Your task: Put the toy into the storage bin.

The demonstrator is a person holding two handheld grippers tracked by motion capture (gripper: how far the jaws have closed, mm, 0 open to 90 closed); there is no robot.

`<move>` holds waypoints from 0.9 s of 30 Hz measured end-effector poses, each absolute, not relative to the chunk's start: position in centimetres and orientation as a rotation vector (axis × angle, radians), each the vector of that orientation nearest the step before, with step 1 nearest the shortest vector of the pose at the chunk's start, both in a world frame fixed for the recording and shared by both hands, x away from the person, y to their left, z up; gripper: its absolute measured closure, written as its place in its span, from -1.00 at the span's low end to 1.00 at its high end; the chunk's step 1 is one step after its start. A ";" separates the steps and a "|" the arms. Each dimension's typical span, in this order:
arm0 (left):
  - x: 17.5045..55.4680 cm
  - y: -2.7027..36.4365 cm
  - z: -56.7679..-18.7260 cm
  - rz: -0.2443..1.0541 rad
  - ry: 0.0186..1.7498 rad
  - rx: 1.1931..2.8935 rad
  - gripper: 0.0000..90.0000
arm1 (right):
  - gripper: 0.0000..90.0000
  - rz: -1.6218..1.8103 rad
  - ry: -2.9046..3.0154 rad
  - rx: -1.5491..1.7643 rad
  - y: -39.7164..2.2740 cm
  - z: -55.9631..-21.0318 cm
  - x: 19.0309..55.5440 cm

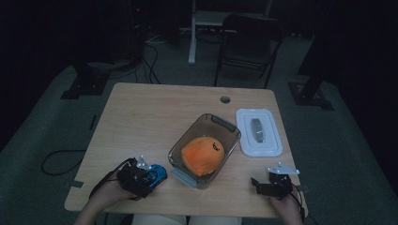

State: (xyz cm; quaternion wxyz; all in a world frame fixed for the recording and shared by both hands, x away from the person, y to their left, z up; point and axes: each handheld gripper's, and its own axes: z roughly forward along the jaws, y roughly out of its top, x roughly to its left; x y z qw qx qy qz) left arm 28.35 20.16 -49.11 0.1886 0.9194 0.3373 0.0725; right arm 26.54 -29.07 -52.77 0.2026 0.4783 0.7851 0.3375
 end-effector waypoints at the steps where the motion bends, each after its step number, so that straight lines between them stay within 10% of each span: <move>1: 28.3 20.1 -49.3 0.196 0.941 2.596 -0.65 | -0.72 0.942 2.192 1.335 -29.1 -52.8 26.5; 27: 28.8 20.6 -48.9 0.183 0.973 2.553 -0.36 | -0.70 0.944 2.180 1.341 -28.3 -52.7 26.6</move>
